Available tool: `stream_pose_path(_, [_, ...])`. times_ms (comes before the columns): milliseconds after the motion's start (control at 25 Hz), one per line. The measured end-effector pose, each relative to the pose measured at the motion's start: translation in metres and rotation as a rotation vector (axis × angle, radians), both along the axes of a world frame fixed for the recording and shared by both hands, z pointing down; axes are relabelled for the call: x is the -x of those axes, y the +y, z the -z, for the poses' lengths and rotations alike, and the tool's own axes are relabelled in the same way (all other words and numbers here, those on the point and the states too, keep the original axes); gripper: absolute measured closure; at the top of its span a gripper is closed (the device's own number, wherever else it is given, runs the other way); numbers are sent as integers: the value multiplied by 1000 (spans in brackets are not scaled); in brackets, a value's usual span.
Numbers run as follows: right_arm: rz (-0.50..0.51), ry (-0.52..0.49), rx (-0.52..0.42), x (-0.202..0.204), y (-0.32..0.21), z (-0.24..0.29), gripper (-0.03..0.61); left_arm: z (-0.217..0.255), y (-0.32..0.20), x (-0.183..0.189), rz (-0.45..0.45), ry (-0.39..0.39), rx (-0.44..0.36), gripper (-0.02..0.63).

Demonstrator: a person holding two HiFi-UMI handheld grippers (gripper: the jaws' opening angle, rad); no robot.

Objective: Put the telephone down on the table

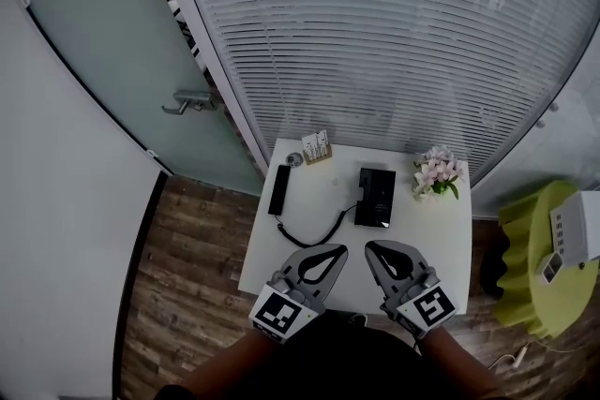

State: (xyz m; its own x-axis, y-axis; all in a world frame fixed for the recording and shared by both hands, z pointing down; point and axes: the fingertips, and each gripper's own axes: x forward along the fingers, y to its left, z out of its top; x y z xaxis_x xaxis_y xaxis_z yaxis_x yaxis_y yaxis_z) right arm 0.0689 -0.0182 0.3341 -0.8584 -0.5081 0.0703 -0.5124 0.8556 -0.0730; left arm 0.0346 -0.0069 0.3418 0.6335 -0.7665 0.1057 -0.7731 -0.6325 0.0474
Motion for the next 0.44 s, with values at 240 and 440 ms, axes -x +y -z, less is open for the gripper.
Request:
stream_pose_path(240, [3, 1, 8, 3, 1, -4, 555, 0, -1, 1, -16, -37, -3, 604])
stream_pose_path(440, [-2, 12, 8, 5, 1, -6, 555, -2, -2, 1, -1, 28, 9, 604])
